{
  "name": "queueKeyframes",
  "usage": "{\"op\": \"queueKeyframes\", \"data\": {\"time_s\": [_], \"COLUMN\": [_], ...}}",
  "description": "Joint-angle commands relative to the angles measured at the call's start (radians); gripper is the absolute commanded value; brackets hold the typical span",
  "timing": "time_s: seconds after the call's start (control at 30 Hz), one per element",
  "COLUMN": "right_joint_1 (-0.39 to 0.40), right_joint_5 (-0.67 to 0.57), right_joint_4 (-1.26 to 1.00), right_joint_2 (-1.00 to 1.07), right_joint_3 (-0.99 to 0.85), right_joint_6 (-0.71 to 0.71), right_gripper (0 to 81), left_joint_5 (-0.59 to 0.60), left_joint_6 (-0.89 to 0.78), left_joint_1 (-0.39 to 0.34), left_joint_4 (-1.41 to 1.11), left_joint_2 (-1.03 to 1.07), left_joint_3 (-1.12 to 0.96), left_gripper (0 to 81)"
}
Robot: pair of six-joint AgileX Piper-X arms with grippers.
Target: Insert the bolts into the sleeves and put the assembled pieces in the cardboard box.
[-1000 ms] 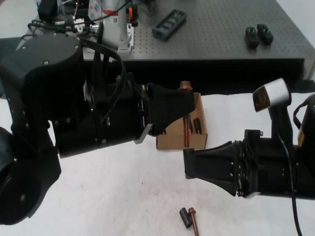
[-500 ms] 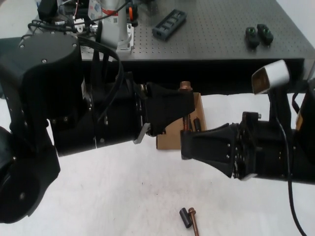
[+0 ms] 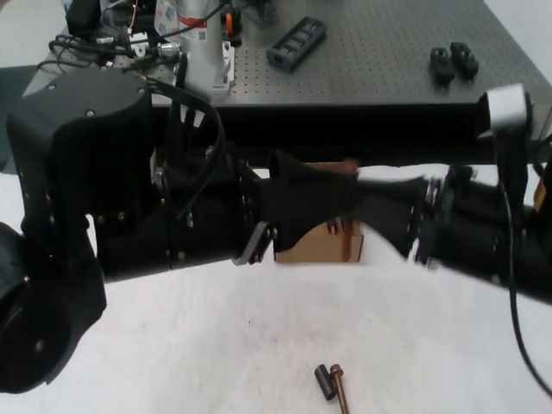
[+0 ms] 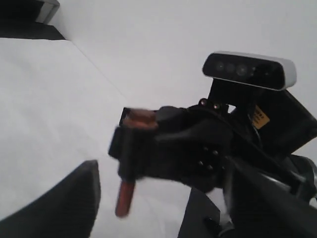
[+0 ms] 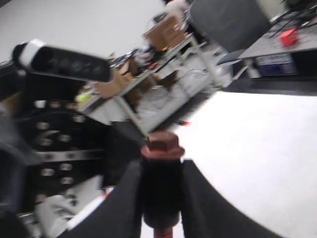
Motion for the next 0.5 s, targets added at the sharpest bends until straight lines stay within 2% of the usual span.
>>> {"op": "queueKeyframes", "data": {"time_s": [0.0,0.3,0.47], "right_joint_1": [-0.033,-0.037,-0.037], "right_joint_5": [0.133,0.475,0.533], "right_joint_4": [0.091,0.405,0.649], "right_joint_2": [0.042,0.471,0.735], "right_joint_3": [-0.074,-0.513,-0.787], "right_joint_6": [-0.129,-0.329,-0.385], "right_gripper": [1.1,1.1,1.1], "left_joint_5": [-0.041,-0.173,-0.205], "left_joint_6": [0.003,0.103,0.134], "left_joint_1": [-0.001,-0.001,-0.001], "left_joint_4": [0.01,0.197,0.257], "left_joint_2": [-0.002,-0.002,-0.002], "left_joint_3": [-0.002,-0.002,-0.002], "left_gripper": [49.4,49.4,49.4]}}
